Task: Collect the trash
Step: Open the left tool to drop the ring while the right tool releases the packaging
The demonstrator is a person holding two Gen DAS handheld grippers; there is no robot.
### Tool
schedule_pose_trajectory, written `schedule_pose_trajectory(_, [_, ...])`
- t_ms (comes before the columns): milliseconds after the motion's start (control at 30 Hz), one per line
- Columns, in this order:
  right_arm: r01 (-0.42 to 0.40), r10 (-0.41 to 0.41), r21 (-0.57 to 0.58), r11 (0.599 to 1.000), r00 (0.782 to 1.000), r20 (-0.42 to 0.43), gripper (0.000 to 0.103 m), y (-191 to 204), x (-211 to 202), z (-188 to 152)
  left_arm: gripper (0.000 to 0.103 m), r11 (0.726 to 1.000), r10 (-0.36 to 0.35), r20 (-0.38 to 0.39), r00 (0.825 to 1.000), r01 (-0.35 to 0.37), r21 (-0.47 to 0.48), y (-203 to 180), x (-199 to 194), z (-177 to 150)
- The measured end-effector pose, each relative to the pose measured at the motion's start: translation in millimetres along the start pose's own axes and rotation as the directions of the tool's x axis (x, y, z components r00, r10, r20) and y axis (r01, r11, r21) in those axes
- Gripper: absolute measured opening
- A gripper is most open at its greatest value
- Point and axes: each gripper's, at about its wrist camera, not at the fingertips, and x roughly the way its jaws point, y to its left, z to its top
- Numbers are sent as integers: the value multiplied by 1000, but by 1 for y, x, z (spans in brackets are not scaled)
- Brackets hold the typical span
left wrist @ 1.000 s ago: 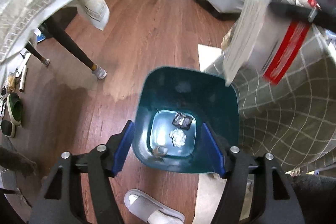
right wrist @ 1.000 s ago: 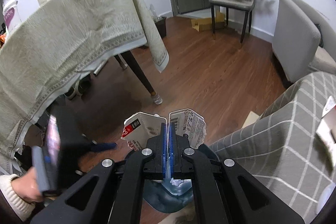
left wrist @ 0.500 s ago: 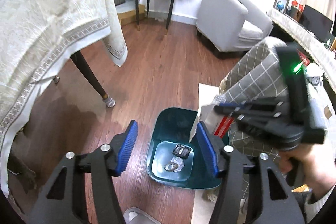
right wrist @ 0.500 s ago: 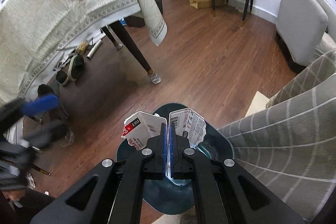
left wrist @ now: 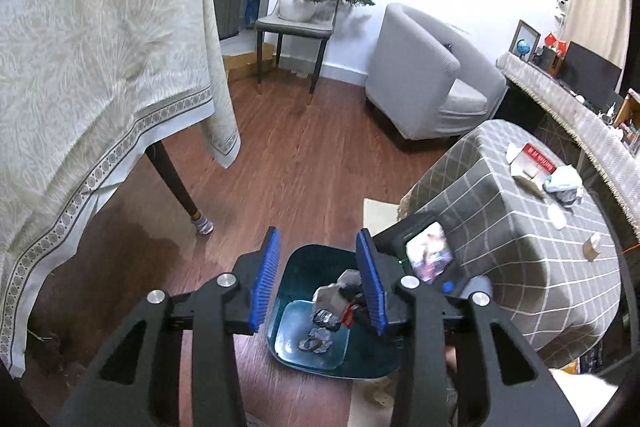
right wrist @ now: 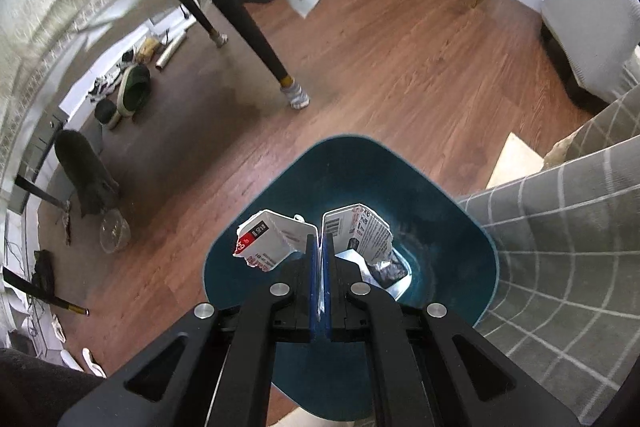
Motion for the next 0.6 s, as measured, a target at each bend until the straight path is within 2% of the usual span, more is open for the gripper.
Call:
schedule_pose_trajectory(467, [50,-47,18,999,983,-175,3,-13,64,-28,39,999,-42,47,998,41,22,-25,-20,13])
schedule_pose_trajectory(500, [55,-49,25,998,982,-180,7,-15,65,-30,39,999,-40,48,998,39,26,-26,-20,14])
schedule_pose_trajectory(533, [58,-51,33,998,982,-183,19,-17,65,-30,39,999,-37,47,998,36,30,-28,-20,14])
schedule_pose_trajectory(567, [56,-48,38,998,982,-184,26,-17,64,-31,39,999,-33,46,998,31,35,-30,-20,15])
schedule_pose_trajectory(600, [55,-47,41,998,982,-182,45,-18,62,-31,39,999,-32,48,998,30,37,-30,-20,15])
